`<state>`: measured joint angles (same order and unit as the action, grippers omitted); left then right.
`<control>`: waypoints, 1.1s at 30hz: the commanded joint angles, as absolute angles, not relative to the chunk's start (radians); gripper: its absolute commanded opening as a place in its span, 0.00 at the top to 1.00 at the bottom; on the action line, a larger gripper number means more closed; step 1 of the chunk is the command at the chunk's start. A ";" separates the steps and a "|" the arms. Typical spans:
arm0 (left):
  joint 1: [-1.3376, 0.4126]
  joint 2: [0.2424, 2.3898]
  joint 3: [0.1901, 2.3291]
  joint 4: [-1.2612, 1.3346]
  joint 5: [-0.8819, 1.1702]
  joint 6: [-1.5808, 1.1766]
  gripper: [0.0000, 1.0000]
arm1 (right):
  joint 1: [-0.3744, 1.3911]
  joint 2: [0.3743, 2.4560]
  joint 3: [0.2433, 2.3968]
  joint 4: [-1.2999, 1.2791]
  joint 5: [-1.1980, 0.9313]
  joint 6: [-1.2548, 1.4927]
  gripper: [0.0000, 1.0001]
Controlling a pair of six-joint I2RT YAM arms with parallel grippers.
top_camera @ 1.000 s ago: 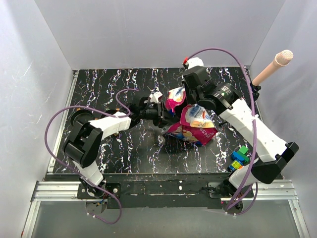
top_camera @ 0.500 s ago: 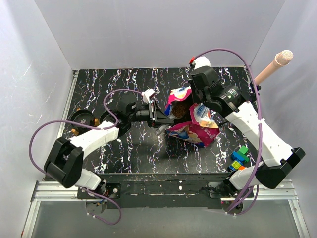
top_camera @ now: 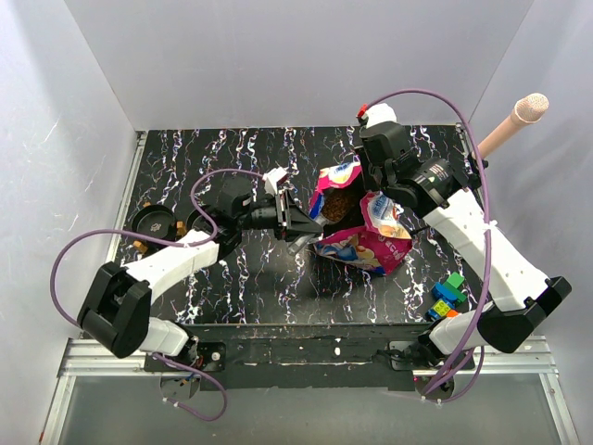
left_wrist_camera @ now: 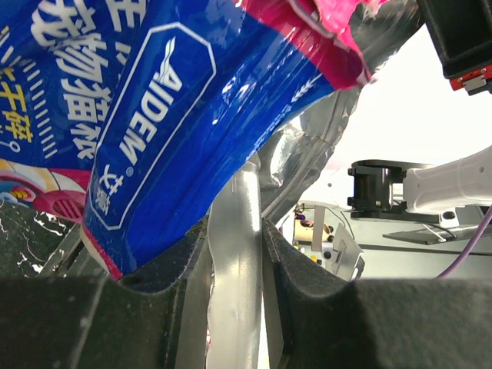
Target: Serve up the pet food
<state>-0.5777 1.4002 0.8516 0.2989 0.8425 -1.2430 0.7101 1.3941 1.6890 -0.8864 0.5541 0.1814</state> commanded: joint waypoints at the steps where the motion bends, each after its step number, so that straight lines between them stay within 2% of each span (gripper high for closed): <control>1: -0.571 1.319 0.816 0.333 0.778 -1.223 1.00 | 0.700 1.293 1.764 -0.733 0.641 0.166 0.99; 5: -0.552 1.486 0.767 0.647 0.864 -1.431 1.00 | 0.696 1.305 1.781 -0.745 0.640 0.161 0.99; 6: -0.551 1.432 0.753 0.600 0.859 -1.419 1.00 | 0.696 1.305 1.789 -0.755 0.644 0.161 0.99; 8: -0.551 1.320 0.805 0.265 0.807 -1.254 1.00 | 0.696 1.299 1.786 -0.752 0.641 0.161 0.99; 9: -0.555 1.327 0.808 0.253 0.777 -1.250 1.00 | 0.696 1.296 1.779 -0.749 0.640 0.160 0.99; 12: -0.552 1.565 0.837 0.620 0.880 -1.469 1.00 | 0.693 1.304 1.779 -0.752 0.630 0.160 0.99; 13: -0.552 1.577 0.827 0.732 0.868 -1.544 1.00 | 0.695 1.308 1.792 -0.759 0.632 0.161 0.99; 14: -0.552 1.539 0.810 0.733 0.853 -1.549 1.00 | 0.693 1.308 1.798 -0.762 0.634 0.161 0.99; 17: -0.548 1.395 0.836 0.356 0.838 -1.314 1.00 | 0.693 1.298 1.779 -0.747 0.629 0.156 0.99; 22: -0.546 1.471 0.812 0.540 0.867 -1.448 1.00 | 0.692 1.286 1.763 -0.750 0.634 0.160 0.99; 26: -0.537 1.306 0.836 0.315 0.844 -1.335 1.00 | 0.684 1.279 1.753 -0.742 0.634 0.152 0.99; 33: -0.535 1.318 0.827 0.431 0.926 -1.407 1.00 | 0.683 1.296 1.787 -0.762 0.621 0.170 0.99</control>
